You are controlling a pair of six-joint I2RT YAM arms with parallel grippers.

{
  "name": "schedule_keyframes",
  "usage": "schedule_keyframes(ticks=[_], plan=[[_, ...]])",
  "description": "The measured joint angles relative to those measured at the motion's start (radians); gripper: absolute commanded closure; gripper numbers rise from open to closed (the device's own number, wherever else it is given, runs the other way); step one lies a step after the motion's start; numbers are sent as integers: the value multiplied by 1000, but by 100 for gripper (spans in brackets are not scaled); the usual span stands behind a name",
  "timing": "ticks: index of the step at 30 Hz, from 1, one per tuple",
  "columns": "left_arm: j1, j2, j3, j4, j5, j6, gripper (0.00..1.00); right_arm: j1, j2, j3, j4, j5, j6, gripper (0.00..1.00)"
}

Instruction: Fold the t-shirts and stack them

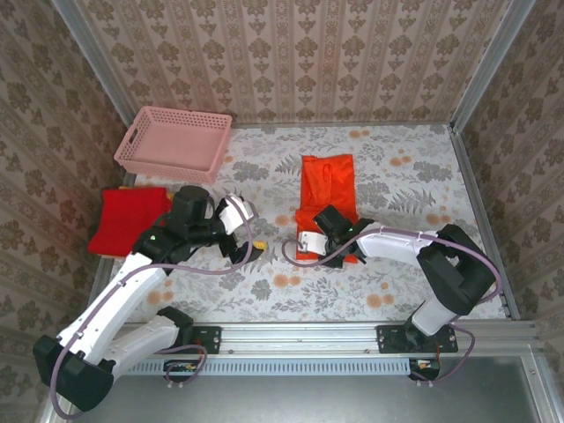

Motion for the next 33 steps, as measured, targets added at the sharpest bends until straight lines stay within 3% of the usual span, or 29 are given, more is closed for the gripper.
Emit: schedule_keyframes(ticks=[8,12,19,24,30,33], plan=[[0,0,-42,43,3,-14,0,8,-10,3,-17,11,4,100],[0,-2,-48,51,0,-34,0,37,-92,-16,-81,11,13,100],[0,-8,-73,83,3,-53,0,125,-299,-20,-274,-58,82,100],[0,-9,-77,109,0,-66,0,134,-336,75,-468,-136,116,100],[0,58,-104,242,-53,-217,1,119,-335,229,-620,-163,79,100],[0,154,-105,324,-118,-369,12,81,-303,280,-662,-163,42,100]])
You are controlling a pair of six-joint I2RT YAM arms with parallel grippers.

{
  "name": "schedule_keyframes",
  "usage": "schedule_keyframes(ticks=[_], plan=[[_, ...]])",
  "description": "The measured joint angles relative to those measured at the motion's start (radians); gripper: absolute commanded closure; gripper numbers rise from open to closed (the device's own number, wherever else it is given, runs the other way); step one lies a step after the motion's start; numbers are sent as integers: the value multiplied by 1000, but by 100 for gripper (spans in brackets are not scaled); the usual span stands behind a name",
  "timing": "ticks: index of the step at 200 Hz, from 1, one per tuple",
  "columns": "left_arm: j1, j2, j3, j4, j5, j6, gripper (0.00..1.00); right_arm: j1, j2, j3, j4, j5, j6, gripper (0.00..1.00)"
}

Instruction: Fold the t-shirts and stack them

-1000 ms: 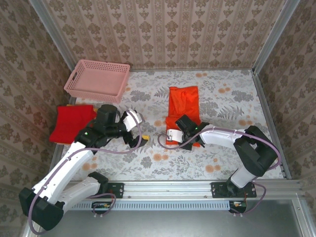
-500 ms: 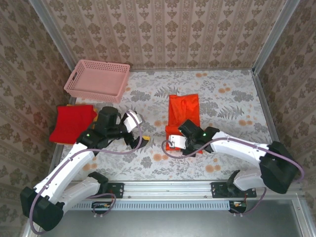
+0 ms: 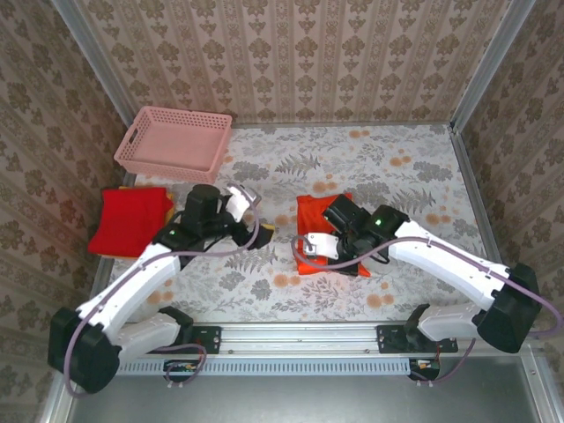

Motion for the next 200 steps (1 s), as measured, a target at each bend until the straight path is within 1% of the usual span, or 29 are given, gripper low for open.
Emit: schedule_keyframes(ticks=[16,20,23,31,57,79,105,116,139,166,186,200], plan=[[-1,86,8,34,-58,-129,22,-27,26,24,-17,0,-29,100],[-1,117,13,42,-72,-180,24,-35,33,30,-24,1,-37,100],[-1,130,16,44,-76,-188,26,-40,37,33,-27,1,-41,100],[-4,189,36,50,-98,-276,31,-52,45,38,-31,1,-54,100],[-30,349,116,65,-128,-465,44,-91,53,44,-40,2,-86,100],[-60,462,183,92,-130,-598,51,-109,56,44,-41,2,-98,100],[-87,606,263,127,-96,-747,57,-116,67,45,-37,0,-114,100],[-94,661,286,142,-76,-787,61,-116,74,45,-31,-1,-115,100],[-106,760,311,164,-43,-861,74,-118,82,44,-17,-6,-115,100],[-116,866,354,174,-6,-903,82,-119,82,43,5,-24,-114,100],[-116,896,365,197,21,-928,89,-120,82,39,12,-27,-114,100],[-115,907,372,214,31,-943,98,-123,82,31,20,-27,-114,100]])
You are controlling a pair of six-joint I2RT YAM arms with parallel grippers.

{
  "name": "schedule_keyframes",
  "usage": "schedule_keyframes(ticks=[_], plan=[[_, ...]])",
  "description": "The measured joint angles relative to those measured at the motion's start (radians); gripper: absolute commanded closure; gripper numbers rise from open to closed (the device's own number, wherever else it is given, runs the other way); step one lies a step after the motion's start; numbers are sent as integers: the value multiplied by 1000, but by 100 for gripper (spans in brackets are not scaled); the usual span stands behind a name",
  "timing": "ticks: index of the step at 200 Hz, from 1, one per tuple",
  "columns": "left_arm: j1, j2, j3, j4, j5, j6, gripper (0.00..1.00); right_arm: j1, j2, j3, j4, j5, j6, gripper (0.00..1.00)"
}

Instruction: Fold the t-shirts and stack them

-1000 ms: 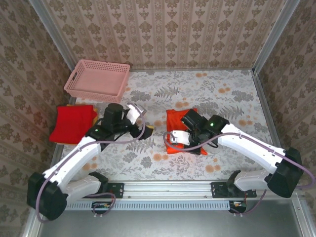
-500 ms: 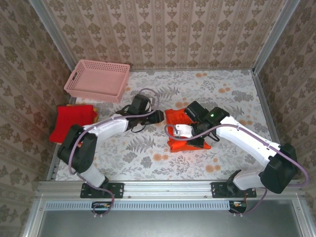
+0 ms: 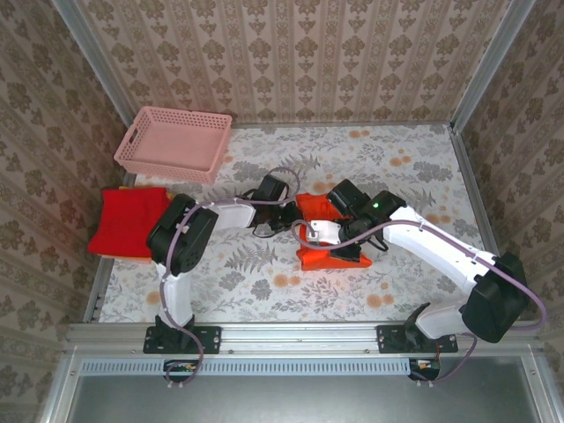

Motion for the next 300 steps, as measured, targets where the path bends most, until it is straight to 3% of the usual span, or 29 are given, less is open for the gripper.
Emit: schedule_keyframes(ticks=[66,120,195,300], plan=[[11,26,5,21,34,0,100,-59,14,11,-4,5,-26,100],[55,69,6,89,149,0,100,-154,209,214,-25,47,-102,100],[73,107,67,13,220,27,100,-221,487,535,-70,79,-194,100],[83,116,69,14,252,31,100,-247,749,720,-6,111,-216,97]])
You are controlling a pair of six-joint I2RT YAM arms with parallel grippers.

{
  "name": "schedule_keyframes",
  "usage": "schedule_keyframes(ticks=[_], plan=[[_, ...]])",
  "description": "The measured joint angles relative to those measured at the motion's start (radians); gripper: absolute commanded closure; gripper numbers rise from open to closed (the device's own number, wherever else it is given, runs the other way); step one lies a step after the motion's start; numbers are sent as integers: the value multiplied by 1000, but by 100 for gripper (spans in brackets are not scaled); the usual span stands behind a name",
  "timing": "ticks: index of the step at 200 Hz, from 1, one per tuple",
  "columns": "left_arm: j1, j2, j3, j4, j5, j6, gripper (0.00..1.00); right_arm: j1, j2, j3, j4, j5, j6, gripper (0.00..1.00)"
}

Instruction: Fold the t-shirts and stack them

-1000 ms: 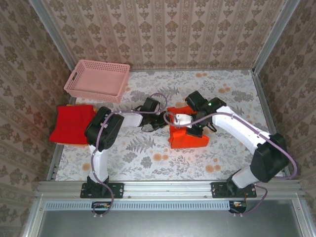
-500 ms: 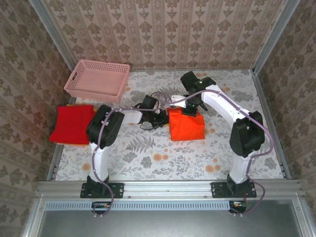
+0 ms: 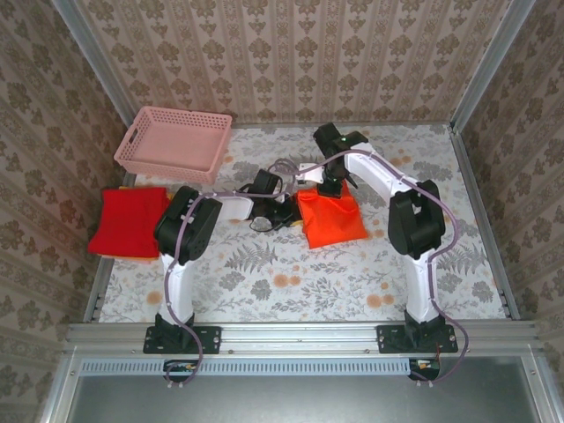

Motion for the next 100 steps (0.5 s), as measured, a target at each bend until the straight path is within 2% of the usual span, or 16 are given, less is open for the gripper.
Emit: schedule_keyframes(ticks=[35,38,50,57,65,76,100], plan=[[5,0,-10,20,13,-2,100,-8,48,-24,142,4,37,87],[5,0,-10,22,13,-3,100,-10,48,-31,157,4,43,83],[5,0,-14,31,16,-3,100,-14,48,-72,245,2,66,60],[6,0,-15,33,18,-3,100,-16,48,-95,288,2,83,42],[6,0,-18,37,19,-3,100,-20,40,-135,357,1,107,29],[6,-2,-23,45,19,-3,100,-26,21,-202,447,-5,141,19],[6,-8,-39,69,14,-5,100,-54,-70,-352,604,-38,229,8]])
